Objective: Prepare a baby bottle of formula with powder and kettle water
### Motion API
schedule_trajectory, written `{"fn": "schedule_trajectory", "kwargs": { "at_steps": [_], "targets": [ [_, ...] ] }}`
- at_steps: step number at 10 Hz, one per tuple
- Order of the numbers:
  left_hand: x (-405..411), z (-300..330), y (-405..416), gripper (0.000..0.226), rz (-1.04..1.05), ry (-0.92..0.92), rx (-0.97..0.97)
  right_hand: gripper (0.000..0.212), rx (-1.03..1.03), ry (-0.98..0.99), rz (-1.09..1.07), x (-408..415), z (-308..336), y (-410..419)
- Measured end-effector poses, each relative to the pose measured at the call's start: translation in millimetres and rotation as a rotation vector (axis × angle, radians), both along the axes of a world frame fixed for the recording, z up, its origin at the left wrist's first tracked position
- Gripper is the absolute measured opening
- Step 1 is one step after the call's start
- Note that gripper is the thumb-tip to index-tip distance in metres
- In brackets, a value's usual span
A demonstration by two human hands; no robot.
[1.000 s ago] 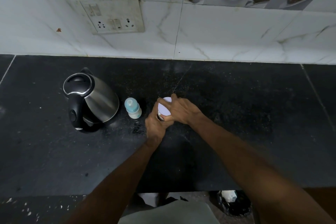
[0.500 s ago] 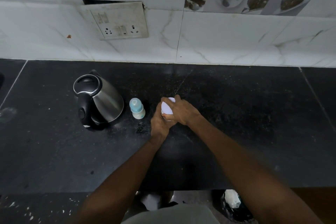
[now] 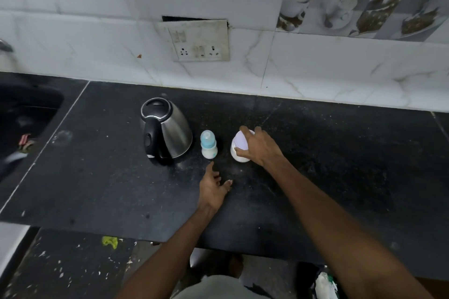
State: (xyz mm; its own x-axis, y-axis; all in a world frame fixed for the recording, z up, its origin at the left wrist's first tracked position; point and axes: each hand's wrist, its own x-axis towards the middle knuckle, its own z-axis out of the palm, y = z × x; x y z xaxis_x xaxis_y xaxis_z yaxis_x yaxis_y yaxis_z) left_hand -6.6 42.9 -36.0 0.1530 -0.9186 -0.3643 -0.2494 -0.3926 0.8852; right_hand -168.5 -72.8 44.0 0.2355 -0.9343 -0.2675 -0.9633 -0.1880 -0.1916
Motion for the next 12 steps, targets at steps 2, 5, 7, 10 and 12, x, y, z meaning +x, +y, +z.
{"fn": "schedule_trajectory", "kwargs": {
  "at_steps": [2,5,7,10,12],
  "targets": [
    [26.2,-14.8,24.0,0.08,0.086,-0.057,0.023,0.083,0.032,0.053,0.007,14.1,-2.2,-7.6],
    [31.6,-5.8,23.1,0.057,0.07,-0.082,0.018,0.082,0.083,0.069,-0.011,15.8,3.8,-4.1],
    [28.3,0.8,14.7,0.058,0.02,-0.122,-0.029,0.082,0.069,0.081,-0.01,13.5,3.0,2.4],
    [21.7,14.9,8.9,0.055,-0.072,-0.205,-0.168,0.093,-0.051,0.272,0.052,14.2,-0.3,10.2],
    [29.5,54.9,-13.1,0.045,-0.086,-0.399,-0.463,0.086,-0.24,0.128,0.039,23.9,16.2,32.4]
  ]
}}
